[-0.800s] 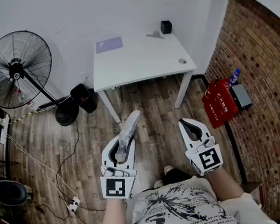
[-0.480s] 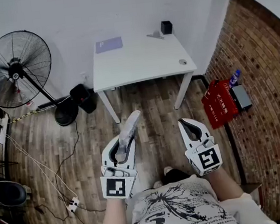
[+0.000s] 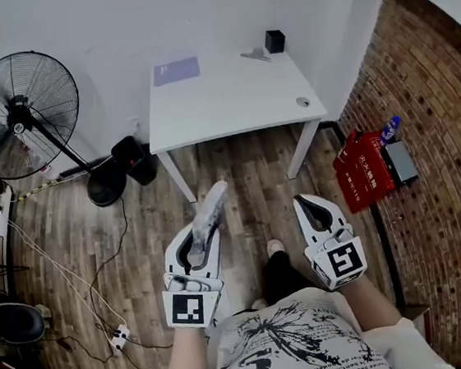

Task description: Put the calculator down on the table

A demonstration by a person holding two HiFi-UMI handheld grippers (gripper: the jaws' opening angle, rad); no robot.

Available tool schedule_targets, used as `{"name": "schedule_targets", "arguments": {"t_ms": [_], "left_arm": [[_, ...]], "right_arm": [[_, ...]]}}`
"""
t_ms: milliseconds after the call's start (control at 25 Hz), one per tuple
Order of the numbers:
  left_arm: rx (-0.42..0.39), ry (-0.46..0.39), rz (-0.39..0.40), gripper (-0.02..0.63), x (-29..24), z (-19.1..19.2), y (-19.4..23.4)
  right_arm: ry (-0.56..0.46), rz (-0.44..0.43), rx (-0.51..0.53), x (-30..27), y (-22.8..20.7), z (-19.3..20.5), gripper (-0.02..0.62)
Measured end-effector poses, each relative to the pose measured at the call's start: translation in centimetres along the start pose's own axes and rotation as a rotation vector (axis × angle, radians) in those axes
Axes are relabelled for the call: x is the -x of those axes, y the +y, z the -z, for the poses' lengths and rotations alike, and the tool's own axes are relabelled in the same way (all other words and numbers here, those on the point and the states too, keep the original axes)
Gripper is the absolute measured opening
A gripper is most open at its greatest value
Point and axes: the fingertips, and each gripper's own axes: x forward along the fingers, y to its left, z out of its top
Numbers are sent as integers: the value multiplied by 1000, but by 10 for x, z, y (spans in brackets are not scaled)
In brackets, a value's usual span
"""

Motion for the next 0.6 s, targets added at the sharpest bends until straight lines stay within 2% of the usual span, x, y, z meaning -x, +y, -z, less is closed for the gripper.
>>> {"name": "schedule_targets", "arguments": {"t_ms": [120, 280, 440, 600], "left_arm": [[-5, 14, -17, 141, -27, 8, 4], [-5, 39, -50, 141, -76, 20, 22], [14, 56, -92, 141, -146, 27, 39], [-34, 127, -71, 143, -224, 35, 46]], "right_arm": [[1, -15, -54, -25, -26, 12, 15], [-2, -48, -52, -70, -61, 21, 15], [-1, -92, -51, -127, -109, 28, 15], [10, -121, -29, -191, -173, 26, 15]]}}
